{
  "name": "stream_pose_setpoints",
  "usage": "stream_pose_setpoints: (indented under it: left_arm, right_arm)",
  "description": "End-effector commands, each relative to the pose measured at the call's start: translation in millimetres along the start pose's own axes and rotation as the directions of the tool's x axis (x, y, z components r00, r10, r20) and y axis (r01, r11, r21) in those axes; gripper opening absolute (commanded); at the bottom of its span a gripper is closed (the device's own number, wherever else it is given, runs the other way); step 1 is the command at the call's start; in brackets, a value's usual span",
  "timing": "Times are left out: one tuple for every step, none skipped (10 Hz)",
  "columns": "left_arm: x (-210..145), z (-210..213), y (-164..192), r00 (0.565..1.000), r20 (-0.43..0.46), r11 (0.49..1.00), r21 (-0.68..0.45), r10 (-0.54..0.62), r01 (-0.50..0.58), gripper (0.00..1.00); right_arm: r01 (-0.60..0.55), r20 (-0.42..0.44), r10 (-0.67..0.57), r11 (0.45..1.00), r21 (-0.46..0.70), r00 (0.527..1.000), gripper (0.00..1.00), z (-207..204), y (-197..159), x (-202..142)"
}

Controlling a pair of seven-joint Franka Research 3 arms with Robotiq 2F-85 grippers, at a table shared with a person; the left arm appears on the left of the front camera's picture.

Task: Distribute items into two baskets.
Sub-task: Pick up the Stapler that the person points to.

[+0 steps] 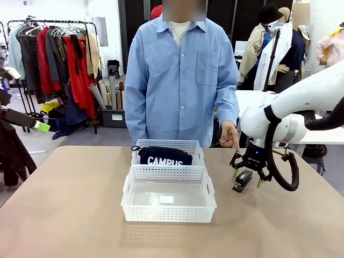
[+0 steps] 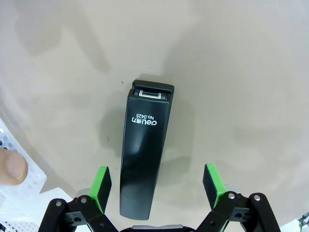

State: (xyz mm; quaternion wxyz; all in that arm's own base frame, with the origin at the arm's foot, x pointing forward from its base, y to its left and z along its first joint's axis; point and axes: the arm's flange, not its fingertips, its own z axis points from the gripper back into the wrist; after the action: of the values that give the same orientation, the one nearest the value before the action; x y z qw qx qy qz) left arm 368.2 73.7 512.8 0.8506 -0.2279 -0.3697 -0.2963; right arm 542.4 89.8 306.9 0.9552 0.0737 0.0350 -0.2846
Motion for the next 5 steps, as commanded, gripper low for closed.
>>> stream_pose_setpoints:
  left_arm:
    - [1.4,1.5,-0.2,1.0,0.001,1.0,-0.007,0.008,-0.008,1.0]
    - [1.4,1.5,-0.2,1.0,0.001,1.0,-0.007,0.008,-0.008,1.0]
    - [1.4,1.5,-0.2,1.0,0.001,1.0,-0.007,0.008,-0.008,1.0]
    - [1.4,1.5,-0.2,1.0,0.001,1.0,-0.007,0.008,-0.008,1.0]
    - [1.4,1.5,-0.2,1.0,0.001,1.0,-0.007,0.008,-0.008,1.0]
  right_arm:
    - [0.031,0.03,-0.03,0.999,-0.025,0.999,1.0,-4.6,6.0,3.9]
    - [0.031,0.03,-0.031,0.999,-0.028,0.999,1.0,-5.7,6.5,4.4]
    - [0.03,0.037,-0.029,0.999,-0.025,0.999,1.0,-4.8,6.3,4.1]
    - [0.004,-0.004,-0.004,1.0,-0.004,1.0,1.0,-4.7,-0.5,1.3]
    - [0.004,-0.004,-0.004,1.0,-0.004,1.0,1.0,-4.7,-0.5,1.3]
